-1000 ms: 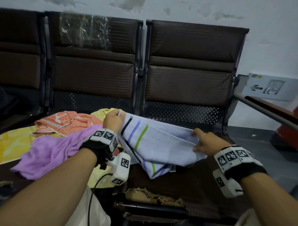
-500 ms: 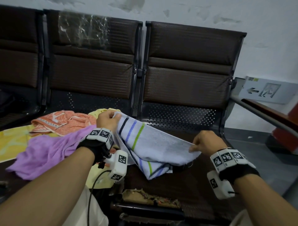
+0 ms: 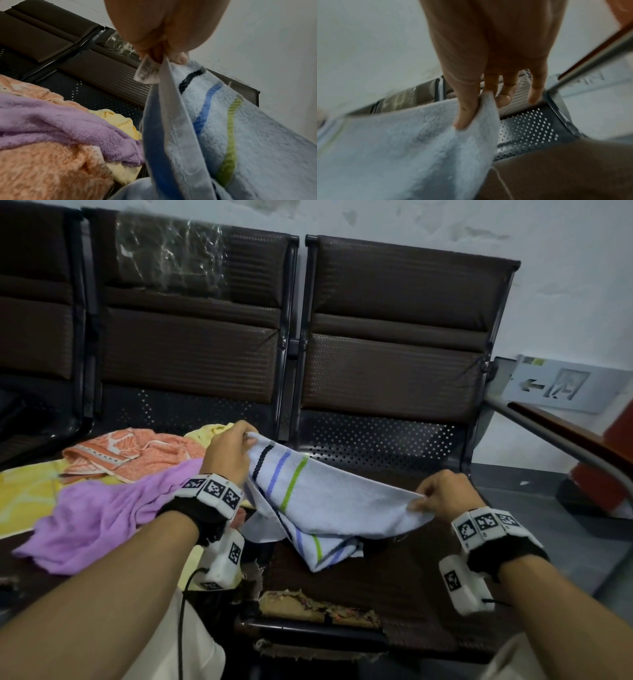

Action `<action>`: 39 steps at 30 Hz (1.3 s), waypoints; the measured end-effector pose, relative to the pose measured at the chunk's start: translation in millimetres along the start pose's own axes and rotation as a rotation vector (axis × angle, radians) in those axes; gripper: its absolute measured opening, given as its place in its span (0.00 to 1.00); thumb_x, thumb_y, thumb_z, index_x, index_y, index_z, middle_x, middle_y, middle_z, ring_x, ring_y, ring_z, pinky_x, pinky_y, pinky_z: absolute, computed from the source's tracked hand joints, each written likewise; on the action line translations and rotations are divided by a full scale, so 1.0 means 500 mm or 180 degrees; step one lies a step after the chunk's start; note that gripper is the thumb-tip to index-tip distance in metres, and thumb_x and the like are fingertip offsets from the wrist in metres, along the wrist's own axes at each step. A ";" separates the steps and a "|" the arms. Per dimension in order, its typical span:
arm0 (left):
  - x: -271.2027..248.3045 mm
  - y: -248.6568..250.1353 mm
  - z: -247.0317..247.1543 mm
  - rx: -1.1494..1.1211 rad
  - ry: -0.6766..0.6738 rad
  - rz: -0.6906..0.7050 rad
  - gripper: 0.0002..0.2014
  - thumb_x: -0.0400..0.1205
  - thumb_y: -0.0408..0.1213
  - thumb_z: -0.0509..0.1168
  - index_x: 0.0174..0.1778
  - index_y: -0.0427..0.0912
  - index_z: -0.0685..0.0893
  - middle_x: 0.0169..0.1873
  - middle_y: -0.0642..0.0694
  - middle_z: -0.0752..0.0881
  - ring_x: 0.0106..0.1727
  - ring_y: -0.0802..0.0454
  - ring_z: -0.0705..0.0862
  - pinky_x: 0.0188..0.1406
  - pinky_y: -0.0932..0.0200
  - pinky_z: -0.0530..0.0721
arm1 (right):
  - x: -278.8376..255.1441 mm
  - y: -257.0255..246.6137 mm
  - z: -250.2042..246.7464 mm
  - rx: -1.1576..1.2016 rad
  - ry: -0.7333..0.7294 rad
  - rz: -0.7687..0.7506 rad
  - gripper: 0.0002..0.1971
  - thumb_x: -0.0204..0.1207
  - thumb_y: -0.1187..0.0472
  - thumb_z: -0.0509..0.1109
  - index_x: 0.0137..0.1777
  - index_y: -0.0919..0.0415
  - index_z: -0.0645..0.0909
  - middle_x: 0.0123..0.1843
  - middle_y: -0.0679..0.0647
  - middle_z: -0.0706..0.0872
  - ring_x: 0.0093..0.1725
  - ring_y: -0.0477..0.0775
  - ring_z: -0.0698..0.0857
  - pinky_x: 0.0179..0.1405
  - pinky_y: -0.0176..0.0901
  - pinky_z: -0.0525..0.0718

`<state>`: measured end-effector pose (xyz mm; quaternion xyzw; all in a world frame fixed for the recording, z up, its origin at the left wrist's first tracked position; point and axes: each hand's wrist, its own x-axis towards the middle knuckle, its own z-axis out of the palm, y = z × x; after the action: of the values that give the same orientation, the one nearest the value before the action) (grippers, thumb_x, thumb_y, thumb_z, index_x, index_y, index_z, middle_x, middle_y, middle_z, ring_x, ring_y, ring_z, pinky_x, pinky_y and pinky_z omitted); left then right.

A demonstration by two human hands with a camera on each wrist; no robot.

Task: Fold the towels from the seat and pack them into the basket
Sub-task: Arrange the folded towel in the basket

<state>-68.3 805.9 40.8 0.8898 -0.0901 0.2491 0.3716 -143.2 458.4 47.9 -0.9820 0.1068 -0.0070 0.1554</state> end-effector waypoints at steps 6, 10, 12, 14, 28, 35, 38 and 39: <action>-0.027 0.030 -0.030 -0.0169 -0.0504 0.0076 0.09 0.81 0.26 0.62 0.53 0.37 0.83 0.44 0.46 0.83 0.45 0.53 0.79 0.43 0.69 0.70 | -0.008 -0.018 -0.036 0.2447 0.0984 -0.0193 0.07 0.77 0.62 0.69 0.38 0.59 0.80 0.36 0.55 0.81 0.41 0.53 0.77 0.41 0.43 0.73; -0.037 0.087 -0.051 -0.0587 -0.0471 -0.0100 0.05 0.84 0.33 0.59 0.48 0.39 0.80 0.43 0.45 0.83 0.45 0.49 0.78 0.42 0.60 0.69 | -0.019 -0.066 -0.057 0.3090 0.1585 -0.0213 0.04 0.76 0.61 0.71 0.41 0.60 0.82 0.38 0.54 0.83 0.42 0.52 0.80 0.45 0.46 0.77; -0.038 0.122 -0.062 -0.0898 -0.0475 -0.0139 0.05 0.84 0.34 0.59 0.45 0.41 0.79 0.40 0.46 0.83 0.44 0.48 0.79 0.43 0.56 0.75 | -0.032 -0.084 -0.071 0.2955 0.1867 -0.0286 0.03 0.74 0.60 0.72 0.42 0.59 0.85 0.38 0.51 0.86 0.41 0.49 0.82 0.44 0.40 0.79; -0.034 0.155 -0.084 -0.1112 -0.0402 -0.0104 0.06 0.83 0.34 0.60 0.45 0.40 0.81 0.41 0.45 0.84 0.46 0.46 0.81 0.48 0.49 0.80 | -0.043 -0.100 -0.093 0.2812 0.1978 -0.0374 0.04 0.74 0.59 0.72 0.41 0.57 0.85 0.36 0.49 0.86 0.40 0.48 0.83 0.42 0.36 0.77; 0.052 0.185 -0.233 -0.0592 0.0621 0.0252 0.05 0.78 0.33 0.68 0.45 0.41 0.89 0.39 0.44 0.90 0.43 0.50 0.86 0.44 0.65 0.75 | -0.043 -0.122 -0.260 0.2005 0.2514 -0.0262 0.06 0.74 0.58 0.71 0.37 0.58 0.85 0.31 0.52 0.81 0.40 0.51 0.80 0.43 0.36 0.71; 0.059 0.104 -0.120 -0.0805 -0.0003 -0.0187 0.04 0.79 0.35 0.67 0.43 0.45 0.87 0.42 0.46 0.89 0.50 0.44 0.86 0.53 0.51 0.82 | 0.033 -0.067 -0.157 0.1792 0.2165 0.0137 0.16 0.80 0.58 0.63 0.30 0.60 0.73 0.32 0.57 0.76 0.39 0.58 0.74 0.40 0.43 0.67; 0.068 0.082 -0.066 -0.0939 -0.0155 -0.0435 0.04 0.81 0.35 0.64 0.43 0.46 0.84 0.45 0.44 0.88 0.52 0.43 0.84 0.54 0.49 0.80 | 0.059 -0.043 -0.110 0.2009 0.1972 0.0304 0.20 0.79 0.57 0.63 0.26 0.60 0.69 0.27 0.55 0.73 0.36 0.59 0.74 0.38 0.45 0.68; 0.068 0.075 -0.051 -0.0989 -0.0203 -0.0489 0.04 0.81 0.35 0.64 0.44 0.45 0.84 0.45 0.44 0.87 0.52 0.43 0.84 0.54 0.49 0.80 | 0.067 -0.032 -0.091 0.2056 0.1928 0.0398 0.19 0.79 0.57 0.64 0.26 0.61 0.71 0.27 0.55 0.74 0.36 0.59 0.74 0.39 0.45 0.69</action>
<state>-61.8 798.4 96.5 0.8334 -0.0710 0.1746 0.5196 -109.2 452.1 95.3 -0.8285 0.1989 -0.3179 0.4159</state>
